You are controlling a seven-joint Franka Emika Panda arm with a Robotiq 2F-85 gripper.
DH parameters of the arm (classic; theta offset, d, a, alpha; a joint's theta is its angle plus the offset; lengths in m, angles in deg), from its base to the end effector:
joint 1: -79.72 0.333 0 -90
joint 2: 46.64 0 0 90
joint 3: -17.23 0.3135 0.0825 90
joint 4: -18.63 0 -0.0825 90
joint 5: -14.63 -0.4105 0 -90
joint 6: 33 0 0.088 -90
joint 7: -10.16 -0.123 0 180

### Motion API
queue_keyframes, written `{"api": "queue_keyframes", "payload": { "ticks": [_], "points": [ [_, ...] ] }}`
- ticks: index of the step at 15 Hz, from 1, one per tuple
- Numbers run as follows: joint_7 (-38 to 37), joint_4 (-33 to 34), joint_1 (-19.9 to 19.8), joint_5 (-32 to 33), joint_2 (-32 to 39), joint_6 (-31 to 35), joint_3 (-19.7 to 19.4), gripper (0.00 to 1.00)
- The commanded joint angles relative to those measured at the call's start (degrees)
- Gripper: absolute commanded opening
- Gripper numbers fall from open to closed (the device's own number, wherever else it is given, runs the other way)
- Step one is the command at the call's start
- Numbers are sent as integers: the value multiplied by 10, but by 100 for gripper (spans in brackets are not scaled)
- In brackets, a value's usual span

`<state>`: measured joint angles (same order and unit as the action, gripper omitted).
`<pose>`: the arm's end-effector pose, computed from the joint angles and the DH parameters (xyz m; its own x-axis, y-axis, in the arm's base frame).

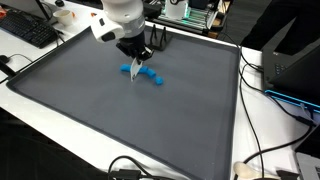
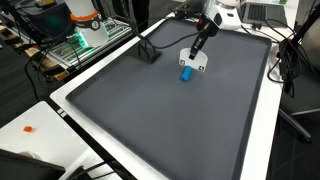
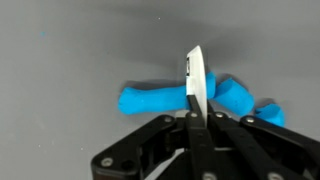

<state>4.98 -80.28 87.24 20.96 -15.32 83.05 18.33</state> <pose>0.6495 0.0898 0.2153 0.9655 0.1040 -0.2387 0.1301 -0.9868 0.0962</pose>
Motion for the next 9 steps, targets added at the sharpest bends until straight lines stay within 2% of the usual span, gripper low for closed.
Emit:
{"api": "queue_keyframes", "payload": {
  "ticks": [1,9],
  "points": [
    [6,1,-3,14,19,16,-3,1],
    [5,-17,-7,4,18,18,-2,1]
  ]
}}
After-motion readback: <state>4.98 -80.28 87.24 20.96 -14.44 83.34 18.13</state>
